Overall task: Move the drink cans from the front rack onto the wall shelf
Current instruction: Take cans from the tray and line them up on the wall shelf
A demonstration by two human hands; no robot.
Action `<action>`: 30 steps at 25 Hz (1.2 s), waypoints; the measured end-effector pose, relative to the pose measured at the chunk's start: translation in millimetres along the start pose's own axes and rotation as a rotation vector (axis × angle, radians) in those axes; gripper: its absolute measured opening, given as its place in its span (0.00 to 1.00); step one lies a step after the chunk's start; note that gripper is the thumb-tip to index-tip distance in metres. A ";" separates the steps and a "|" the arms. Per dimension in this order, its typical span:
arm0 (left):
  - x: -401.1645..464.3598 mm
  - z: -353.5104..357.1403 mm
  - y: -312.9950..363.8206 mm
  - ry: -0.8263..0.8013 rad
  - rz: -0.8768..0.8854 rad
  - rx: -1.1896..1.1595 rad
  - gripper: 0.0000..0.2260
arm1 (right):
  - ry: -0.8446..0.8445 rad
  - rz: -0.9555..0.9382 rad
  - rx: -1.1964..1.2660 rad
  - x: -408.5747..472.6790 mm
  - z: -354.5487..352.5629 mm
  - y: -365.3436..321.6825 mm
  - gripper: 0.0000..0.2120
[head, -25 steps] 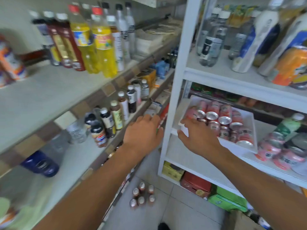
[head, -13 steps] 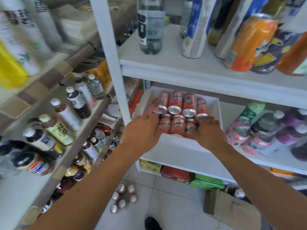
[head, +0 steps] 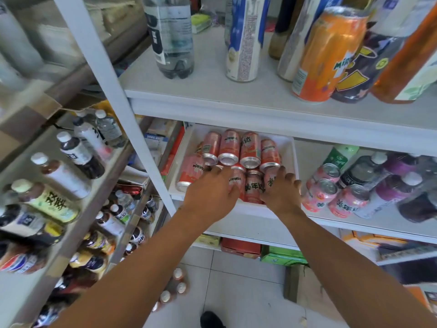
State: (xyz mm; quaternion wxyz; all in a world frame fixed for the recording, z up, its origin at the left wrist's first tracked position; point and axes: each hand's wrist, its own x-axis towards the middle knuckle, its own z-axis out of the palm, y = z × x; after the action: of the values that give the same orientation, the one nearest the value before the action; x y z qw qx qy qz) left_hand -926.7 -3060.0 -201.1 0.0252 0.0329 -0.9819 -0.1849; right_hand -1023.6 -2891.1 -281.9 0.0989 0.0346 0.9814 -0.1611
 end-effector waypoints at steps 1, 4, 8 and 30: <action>2.4 3.9 1.1 -0.022 -0.013 -0.037 0.11 | -0.001 0.018 0.084 1.7 1.9 1.4 0.44; 12.2 19.0 2.3 -0.113 -0.117 -0.223 0.08 | -0.005 0.051 0.468 -0.5 -5.2 -0.1 0.37; 23.6 26.2 7.7 -0.132 -0.268 -0.550 0.07 | 0.025 -0.127 0.830 -27.8 -28.9 -14.1 0.27; -78.4 -74.3 -108.6 0.100 -0.216 -1.221 0.36 | -0.579 -0.777 0.995 -102.6 -53.7 -171.8 0.11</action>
State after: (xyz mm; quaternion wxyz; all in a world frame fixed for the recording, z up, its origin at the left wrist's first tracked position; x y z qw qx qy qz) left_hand -837.9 -3182.0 -174.6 0.0666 0.1202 -0.6877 -0.7129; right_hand -950.3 -3040.0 -157.8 0.2641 -0.3224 0.6663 -0.6184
